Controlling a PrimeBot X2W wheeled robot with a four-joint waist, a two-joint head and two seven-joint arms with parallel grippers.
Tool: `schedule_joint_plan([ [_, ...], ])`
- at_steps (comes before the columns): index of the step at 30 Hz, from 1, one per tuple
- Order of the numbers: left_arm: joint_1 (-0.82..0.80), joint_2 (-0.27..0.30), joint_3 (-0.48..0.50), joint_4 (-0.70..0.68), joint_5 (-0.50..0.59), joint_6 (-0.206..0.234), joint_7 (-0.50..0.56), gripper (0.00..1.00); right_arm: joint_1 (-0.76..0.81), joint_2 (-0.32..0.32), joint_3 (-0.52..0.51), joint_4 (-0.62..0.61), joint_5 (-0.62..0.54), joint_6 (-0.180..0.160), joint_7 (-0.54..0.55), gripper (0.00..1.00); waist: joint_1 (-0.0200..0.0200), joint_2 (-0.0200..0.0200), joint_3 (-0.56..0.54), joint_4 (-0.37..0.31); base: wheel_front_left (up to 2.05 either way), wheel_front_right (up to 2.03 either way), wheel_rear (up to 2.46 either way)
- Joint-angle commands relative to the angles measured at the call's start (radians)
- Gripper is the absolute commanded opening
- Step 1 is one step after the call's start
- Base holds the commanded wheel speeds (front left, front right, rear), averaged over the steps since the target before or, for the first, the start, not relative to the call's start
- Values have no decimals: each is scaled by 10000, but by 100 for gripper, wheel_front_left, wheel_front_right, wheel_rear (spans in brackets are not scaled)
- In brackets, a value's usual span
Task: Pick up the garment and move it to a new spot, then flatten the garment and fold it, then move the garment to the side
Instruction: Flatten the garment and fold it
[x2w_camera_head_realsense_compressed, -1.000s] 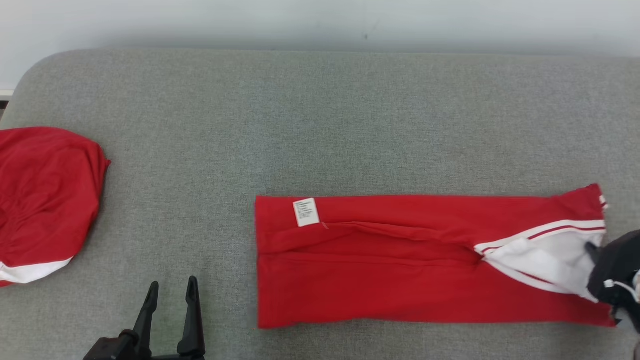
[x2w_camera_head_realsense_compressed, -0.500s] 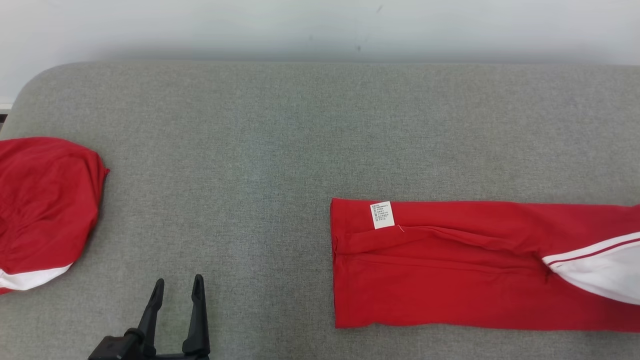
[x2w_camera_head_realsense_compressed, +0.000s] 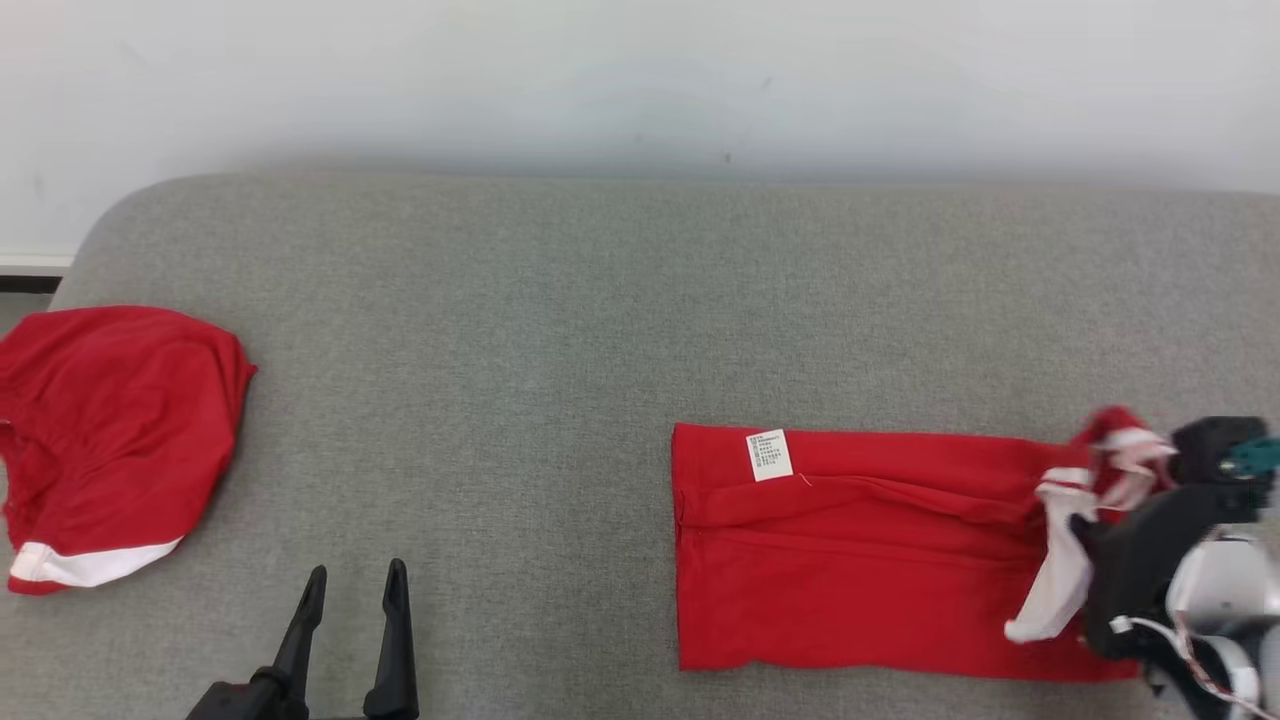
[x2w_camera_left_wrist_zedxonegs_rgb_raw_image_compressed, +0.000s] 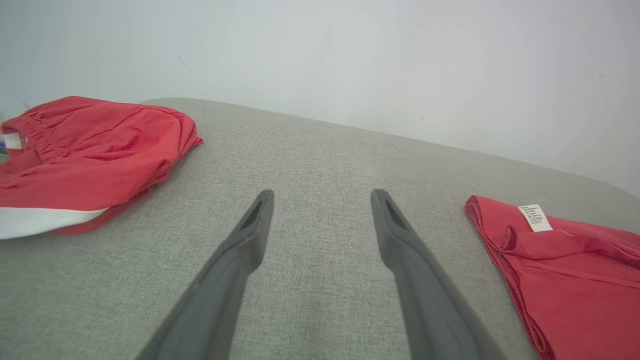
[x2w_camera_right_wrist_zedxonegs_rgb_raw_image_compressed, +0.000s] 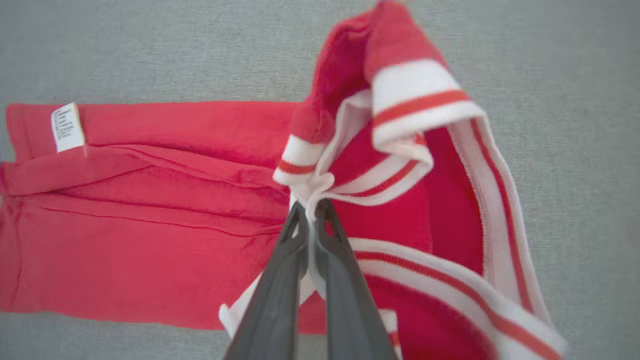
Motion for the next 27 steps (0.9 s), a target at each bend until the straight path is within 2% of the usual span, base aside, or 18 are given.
schedule_joint_plan([
  [1, 192, 51, 14, -13, 21, 9, -31, 100, -67, 52, 528, -14, 199, -22, 102, 0, 0, 0, -226, 189, 0, 0, 0],
  [9, 371, -31, -130, 118, -75, -26, -33, 100, -946, 205, 2288, 951, 600, -22, 98, 0, 0, 0, -393, 673, 0, 0, 0],
  [20, 255, -171, -289, 229, -163, -94, -36, 100, -2064, 815, 3646, 2743, 841, -22, -563, 0, 0, 0, -213, 1288, 0, 0, 0],
  [27, 148, -262, -352, 237, -134, -124, -37, 100, -2515, 1061, 4094, 3610, 903, -22, -1025, 0, 0, 0, -78, 1580, 0, 0, 0],
])
